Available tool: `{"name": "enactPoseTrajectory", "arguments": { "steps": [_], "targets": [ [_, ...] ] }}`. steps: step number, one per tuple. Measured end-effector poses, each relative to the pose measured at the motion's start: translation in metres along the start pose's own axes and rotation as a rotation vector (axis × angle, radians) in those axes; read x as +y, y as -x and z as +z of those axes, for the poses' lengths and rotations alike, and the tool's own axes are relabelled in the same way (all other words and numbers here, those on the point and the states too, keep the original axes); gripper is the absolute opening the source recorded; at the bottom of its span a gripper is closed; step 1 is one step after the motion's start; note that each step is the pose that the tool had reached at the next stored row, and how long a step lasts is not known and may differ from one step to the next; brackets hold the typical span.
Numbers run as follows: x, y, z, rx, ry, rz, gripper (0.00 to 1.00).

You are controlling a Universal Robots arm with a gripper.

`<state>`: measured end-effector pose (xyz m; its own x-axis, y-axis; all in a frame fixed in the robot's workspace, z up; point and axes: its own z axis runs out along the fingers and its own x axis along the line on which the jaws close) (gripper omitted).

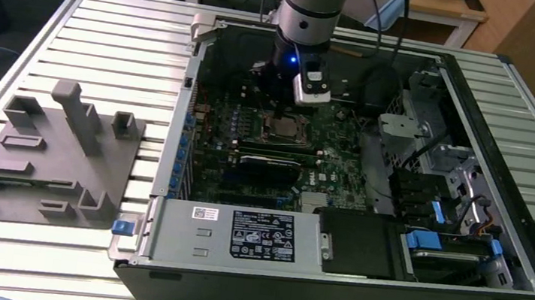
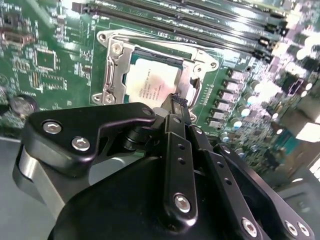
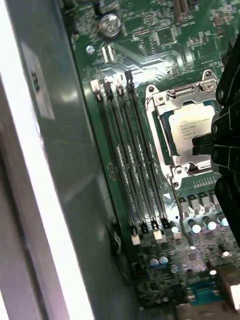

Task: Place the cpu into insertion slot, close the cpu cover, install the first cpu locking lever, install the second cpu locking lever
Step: 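Close the cpu cover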

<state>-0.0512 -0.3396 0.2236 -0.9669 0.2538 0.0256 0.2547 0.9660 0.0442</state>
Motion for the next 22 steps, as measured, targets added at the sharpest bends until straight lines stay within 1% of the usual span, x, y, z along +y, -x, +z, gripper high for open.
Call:
{"name": "enactPoseTrajectory", "arguments": {
  "steps": [9,10,18,19,20,22],
  "targets": [
    [0.0000,0.0000,0.0003,0.0072,-0.0042,-0.163,0.11],
    [0.0000,0.0000,0.0003,0.0077,-0.0045,-0.175,0.11],
    [0.0000,0.0000,0.0004,0.0073,-0.0045,-0.179,0.11],
    [-0.0001,-0.0001,0.0007,0.0047,-0.0038,-0.180,0.11],
    [-0.0001,-0.0004,0.0011,-0.0002,-0.0029,-0.180,0.11],
    [-0.0004,-0.0010,0.0022,-0.0135,-0.0009,-0.180,0.11]
  ]
}}
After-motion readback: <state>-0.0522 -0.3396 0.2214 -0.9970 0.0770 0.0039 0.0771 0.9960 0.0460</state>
